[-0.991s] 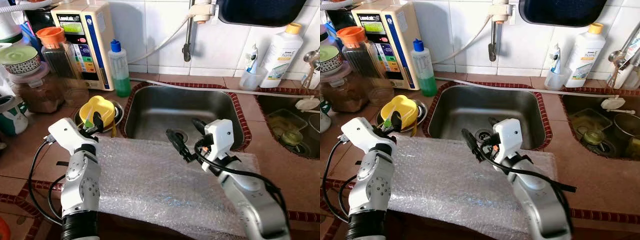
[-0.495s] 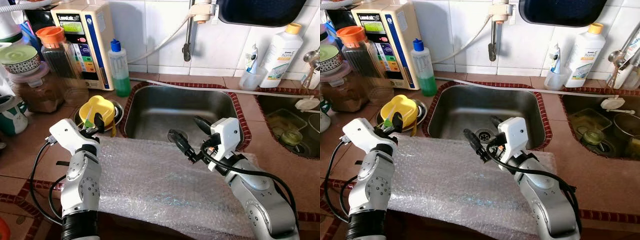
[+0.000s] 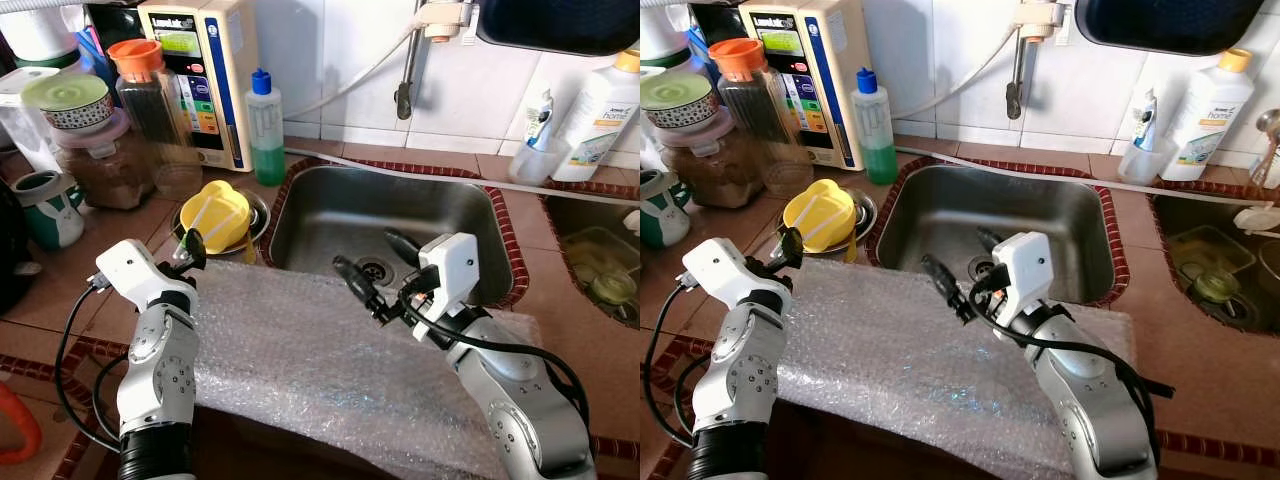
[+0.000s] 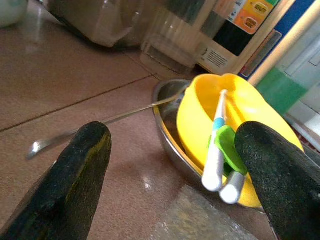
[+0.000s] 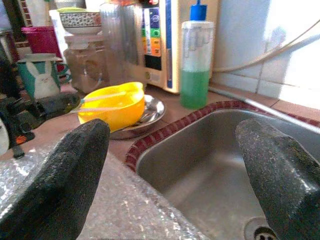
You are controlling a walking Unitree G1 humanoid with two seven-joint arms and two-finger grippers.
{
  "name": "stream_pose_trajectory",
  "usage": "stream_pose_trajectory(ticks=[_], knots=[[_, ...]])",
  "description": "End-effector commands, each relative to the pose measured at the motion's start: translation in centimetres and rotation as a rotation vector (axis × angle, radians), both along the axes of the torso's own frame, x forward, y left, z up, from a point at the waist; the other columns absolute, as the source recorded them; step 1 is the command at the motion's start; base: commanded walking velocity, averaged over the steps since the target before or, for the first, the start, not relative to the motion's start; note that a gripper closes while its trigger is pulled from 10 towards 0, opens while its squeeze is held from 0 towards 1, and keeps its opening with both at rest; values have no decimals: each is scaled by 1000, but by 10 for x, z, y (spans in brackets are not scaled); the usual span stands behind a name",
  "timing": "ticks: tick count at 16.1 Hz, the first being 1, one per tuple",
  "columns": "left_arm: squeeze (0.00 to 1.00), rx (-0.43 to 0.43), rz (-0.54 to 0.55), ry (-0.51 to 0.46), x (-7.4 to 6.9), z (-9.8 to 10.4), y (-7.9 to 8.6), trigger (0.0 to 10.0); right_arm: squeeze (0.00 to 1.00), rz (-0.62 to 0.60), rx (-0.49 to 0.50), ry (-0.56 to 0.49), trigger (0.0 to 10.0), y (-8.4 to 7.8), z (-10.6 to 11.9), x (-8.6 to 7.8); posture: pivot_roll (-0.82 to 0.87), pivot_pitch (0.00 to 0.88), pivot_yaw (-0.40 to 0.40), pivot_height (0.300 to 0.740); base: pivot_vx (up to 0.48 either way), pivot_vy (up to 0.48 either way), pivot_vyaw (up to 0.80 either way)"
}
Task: Kitchen organization
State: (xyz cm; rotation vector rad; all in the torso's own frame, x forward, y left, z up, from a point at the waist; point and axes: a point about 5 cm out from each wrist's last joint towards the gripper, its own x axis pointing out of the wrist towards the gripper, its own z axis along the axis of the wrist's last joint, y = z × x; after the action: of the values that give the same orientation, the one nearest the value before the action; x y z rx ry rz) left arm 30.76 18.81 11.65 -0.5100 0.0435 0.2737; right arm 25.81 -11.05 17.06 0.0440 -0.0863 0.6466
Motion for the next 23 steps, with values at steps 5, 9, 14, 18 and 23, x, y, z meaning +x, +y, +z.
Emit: stream_pose_trajectory(ticks=[5, 9, 14, 18, 23], knots=[[0, 13, -38, -21, 0, 5, -6, 10000, 0, -92, -5, -61, 10000, -9, 9, 6, -57, 0, 45, 740, 0, 0, 0], [0, 13, -43, -24, 0, 6, -7, 10000, 0, -116, -3, -75, 10000, -10, 11, 8, -55, 0, 47, 740, 0, 0, 0], [0, 83, -39, -55, 1, 13, -4, 10000, 0, -115, 1, -83, 10000, -8, 13, 8, -51, 0, 45, 740, 0, 0, 0], [0, 225, -18, -130, -1, 32, 0, 10000, 0, -108, 9, -93, 10000, -6, 17, 8, -42, 0, 41, 740, 0, 0, 0], [0, 255, 14, -140, -6, 36, 9, 10000, 0, -90, 16, -97, 10000, -2, 19, 6, -35, 0, 39, 740, 0, 0, 0]])
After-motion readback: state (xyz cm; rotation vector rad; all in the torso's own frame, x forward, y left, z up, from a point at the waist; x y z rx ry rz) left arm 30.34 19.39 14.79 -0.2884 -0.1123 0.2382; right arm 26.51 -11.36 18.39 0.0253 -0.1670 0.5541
